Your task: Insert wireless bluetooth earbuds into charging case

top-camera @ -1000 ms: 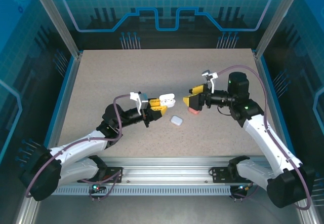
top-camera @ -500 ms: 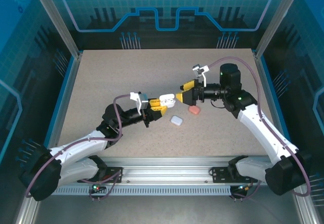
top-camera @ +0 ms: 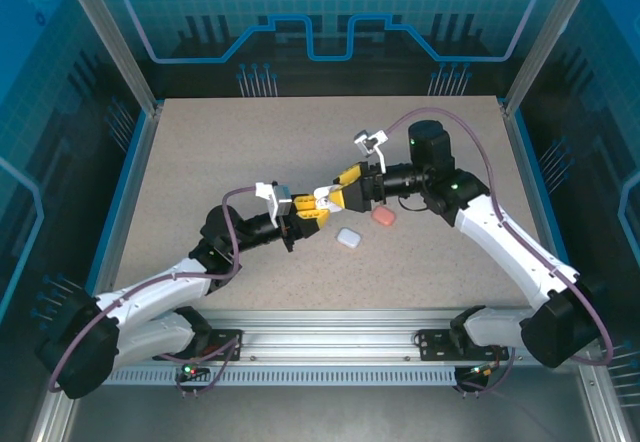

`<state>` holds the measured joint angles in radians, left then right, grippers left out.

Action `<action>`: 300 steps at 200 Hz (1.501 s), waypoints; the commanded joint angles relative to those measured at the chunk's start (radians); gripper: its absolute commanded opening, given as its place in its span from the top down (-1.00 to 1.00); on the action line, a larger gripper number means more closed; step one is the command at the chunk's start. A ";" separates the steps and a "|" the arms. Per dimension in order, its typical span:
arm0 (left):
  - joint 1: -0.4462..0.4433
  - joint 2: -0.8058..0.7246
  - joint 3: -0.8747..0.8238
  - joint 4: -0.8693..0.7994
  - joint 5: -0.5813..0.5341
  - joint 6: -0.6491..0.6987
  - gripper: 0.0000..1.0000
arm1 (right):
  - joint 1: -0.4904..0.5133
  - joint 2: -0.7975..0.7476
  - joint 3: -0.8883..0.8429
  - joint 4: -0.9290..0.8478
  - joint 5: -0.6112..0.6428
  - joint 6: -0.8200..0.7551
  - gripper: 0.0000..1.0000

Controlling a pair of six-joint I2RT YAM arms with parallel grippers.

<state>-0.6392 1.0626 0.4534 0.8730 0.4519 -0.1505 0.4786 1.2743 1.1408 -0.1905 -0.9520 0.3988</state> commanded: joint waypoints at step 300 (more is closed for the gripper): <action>-0.008 -0.038 -0.001 -0.042 -0.036 0.049 1.00 | 0.055 -0.025 0.120 -0.230 0.028 -0.155 -0.33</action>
<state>-0.6418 1.0336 0.4534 0.8326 0.4351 -0.1234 0.5182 1.2888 1.2160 -0.3836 -0.8986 0.2783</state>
